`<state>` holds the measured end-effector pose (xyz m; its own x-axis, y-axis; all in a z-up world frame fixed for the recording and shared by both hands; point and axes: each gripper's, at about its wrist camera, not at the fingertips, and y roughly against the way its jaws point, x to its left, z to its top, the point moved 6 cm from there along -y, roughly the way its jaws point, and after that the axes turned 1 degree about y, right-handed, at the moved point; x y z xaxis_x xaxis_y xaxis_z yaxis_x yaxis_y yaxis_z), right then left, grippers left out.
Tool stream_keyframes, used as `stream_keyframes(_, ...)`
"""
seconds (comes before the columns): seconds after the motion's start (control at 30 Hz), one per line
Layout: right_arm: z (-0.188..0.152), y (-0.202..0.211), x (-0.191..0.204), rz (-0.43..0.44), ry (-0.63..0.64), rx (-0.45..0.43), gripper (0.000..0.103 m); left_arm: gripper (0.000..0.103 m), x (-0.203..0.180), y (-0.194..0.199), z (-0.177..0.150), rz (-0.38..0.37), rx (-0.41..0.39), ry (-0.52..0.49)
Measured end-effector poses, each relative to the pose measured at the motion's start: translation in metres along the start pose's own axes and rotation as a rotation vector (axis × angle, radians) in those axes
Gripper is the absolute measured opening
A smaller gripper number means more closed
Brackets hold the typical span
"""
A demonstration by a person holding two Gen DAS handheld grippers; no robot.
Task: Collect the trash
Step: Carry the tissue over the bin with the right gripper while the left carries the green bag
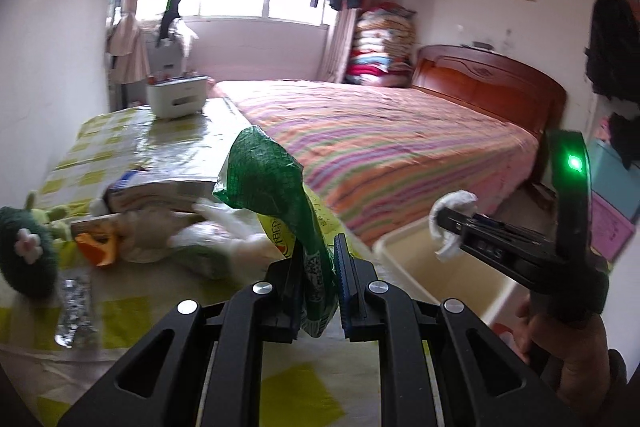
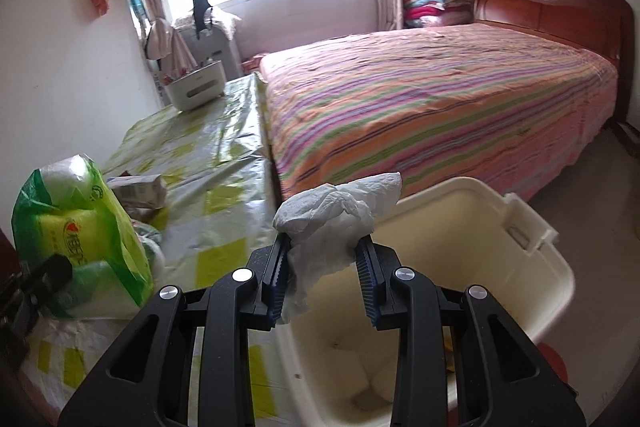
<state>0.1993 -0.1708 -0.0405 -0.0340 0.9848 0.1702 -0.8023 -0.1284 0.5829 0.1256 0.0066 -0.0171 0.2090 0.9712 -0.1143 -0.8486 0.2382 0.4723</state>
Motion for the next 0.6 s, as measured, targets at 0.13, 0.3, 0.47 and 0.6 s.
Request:
stream_keyframes(0.13, -0.001, 0.005, -0.016, -0.044, -0.017, -0.007, 0.030, 0.014, -0.025, -0.007, -0.001, -0.052, 0.015, -0.026)
stream_keyframes(0.3, -0.001, 0.007, -0.035, -0.112, -0.029, -0.006, 0.031, 0.014, -0.048, -0.016, 0.001, -0.098, 0.025, -0.058)
stream_keyframes(0.47, -0.003, 0.005, -0.054, -0.144, -0.067, 0.005, 0.032, 0.014, -0.068, -0.027, 0.001, -0.131, 0.044, -0.085)
stream_keyframes(0.6, -0.002, 0.004, -0.065, -0.160, -0.088, 0.012, 0.034, 0.014, -0.079, -0.037, -0.003, -0.148, 0.071, -0.098)
